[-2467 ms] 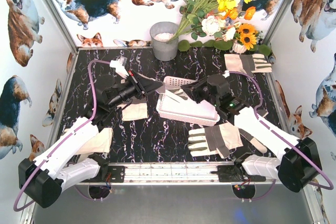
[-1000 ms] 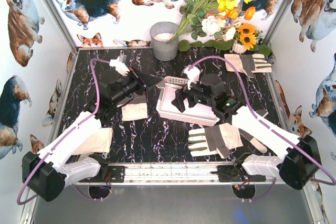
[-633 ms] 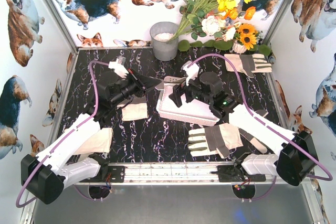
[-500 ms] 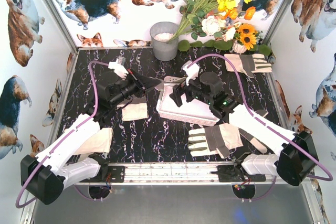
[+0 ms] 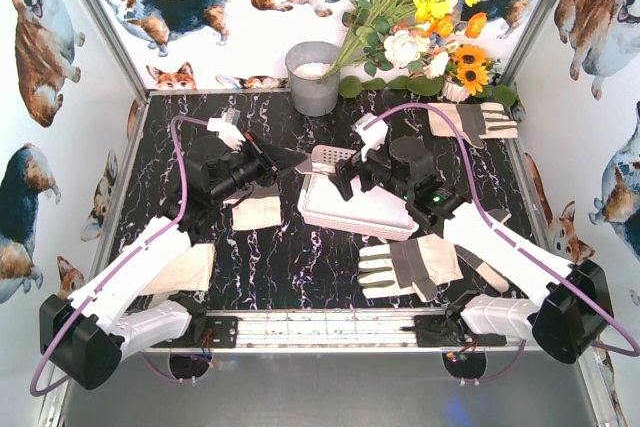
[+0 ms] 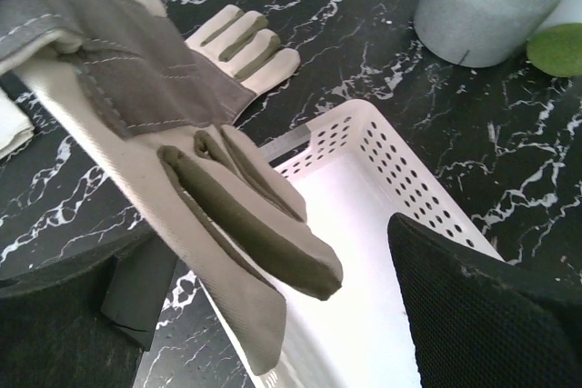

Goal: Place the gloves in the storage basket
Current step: Pair the glove with the glove.

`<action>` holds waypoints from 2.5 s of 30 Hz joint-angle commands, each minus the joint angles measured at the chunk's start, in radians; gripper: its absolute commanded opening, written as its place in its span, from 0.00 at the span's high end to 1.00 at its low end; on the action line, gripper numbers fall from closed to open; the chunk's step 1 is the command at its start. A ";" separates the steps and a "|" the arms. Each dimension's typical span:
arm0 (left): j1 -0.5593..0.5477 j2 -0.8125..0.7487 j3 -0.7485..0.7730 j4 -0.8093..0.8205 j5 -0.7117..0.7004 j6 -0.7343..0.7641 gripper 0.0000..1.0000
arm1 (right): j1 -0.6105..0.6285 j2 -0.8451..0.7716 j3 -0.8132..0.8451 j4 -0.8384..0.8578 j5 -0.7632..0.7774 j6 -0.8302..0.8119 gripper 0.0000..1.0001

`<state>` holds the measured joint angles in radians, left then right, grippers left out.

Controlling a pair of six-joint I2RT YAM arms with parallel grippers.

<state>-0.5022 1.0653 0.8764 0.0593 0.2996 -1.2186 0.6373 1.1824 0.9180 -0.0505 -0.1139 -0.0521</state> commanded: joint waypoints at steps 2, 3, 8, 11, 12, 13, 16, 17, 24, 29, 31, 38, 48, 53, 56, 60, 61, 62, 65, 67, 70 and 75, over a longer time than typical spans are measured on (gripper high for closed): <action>0.006 -0.007 0.031 0.020 0.008 0.019 1.00 | -0.001 0.003 0.031 0.054 -0.094 0.012 0.08; 0.006 -0.007 0.030 0.022 0.007 0.020 1.00 | -0.001 0.002 0.030 0.058 -0.103 0.018 0.13; 0.006 -0.016 0.007 0.051 0.005 0.008 1.00 | -0.004 -0.009 0.031 0.072 -0.137 0.066 0.52; 0.005 -0.017 0.003 0.075 0.002 0.004 1.00 | -0.013 -0.009 0.029 0.084 -0.161 0.107 0.78; 0.005 -0.014 0.009 0.070 0.004 0.012 1.00 | -0.018 -0.010 0.029 0.088 -0.167 0.121 0.86; 0.005 -0.012 0.015 0.062 0.004 0.019 1.00 | -0.020 -0.012 0.030 0.090 -0.173 0.134 0.93; 0.007 -0.019 0.018 0.044 -0.006 0.047 0.83 | -0.038 -0.029 0.031 0.084 -0.175 0.175 1.00; 0.007 -0.026 0.019 0.034 -0.020 0.060 0.68 | -0.049 -0.039 0.032 0.076 -0.184 0.188 1.00; 0.017 -0.057 0.123 -0.164 -0.088 0.277 0.15 | -0.103 -0.126 0.091 -0.107 -0.202 0.231 1.00; 0.019 -0.028 0.274 -0.358 -0.077 0.559 0.08 | -0.106 -0.147 0.164 -0.318 -0.192 0.194 1.00; 0.019 -0.006 0.328 -0.434 -0.058 0.684 0.07 | -0.106 -0.147 0.205 -0.405 -0.196 0.180 1.00; -0.017 0.065 0.430 -0.562 0.167 0.979 0.05 | -0.106 -0.127 0.313 -0.631 -0.224 0.202 1.00; -0.260 0.201 0.461 -0.536 0.041 1.101 0.05 | -0.106 -0.110 0.338 -0.672 -0.252 0.224 1.00; -0.308 0.243 0.496 -0.550 0.001 1.138 0.06 | -0.106 -0.116 0.336 -0.672 -0.246 0.220 1.00; -0.340 0.252 0.516 -0.557 0.005 1.145 0.05 | -0.106 -0.116 0.327 -0.669 -0.234 0.220 1.00; -0.389 0.263 0.531 -0.589 -0.017 1.149 0.04 | -0.106 -0.113 0.323 -0.665 -0.211 0.221 1.00; -0.400 0.269 0.534 -0.607 -0.031 1.153 0.04 | -0.106 -0.113 0.323 -0.663 -0.210 0.223 1.00; -0.410 0.272 0.535 -0.615 -0.046 1.154 0.04 | -0.106 -0.112 0.322 -0.661 -0.212 0.221 1.00; -0.429 0.280 0.531 -0.640 -0.083 1.156 0.03 | -0.106 -0.107 0.324 -0.655 -0.217 0.221 1.00; -0.435 0.278 0.524 -0.642 -0.128 1.158 0.03 | -0.106 -0.103 0.326 -0.653 -0.224 0.222 1.00; -0.440 0.267 0.513 -0.627 -0.214 1.167 0.03 | -0.106 -0.101 0.328 -0.644 -0.245 0.228 1.00; -0.441 0.247 0.491 -0.586 -0.331 1.198 0.08 | -0.106 -0.095 0.335 -0.636 -0.296 0.231 1.00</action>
<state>-0.9348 1.3380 1.3792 -0.5636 0.0921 -0.0589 0.5335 1.0889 1.1969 -0.7528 -0.3550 0.1673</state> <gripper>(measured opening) 0.967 0.052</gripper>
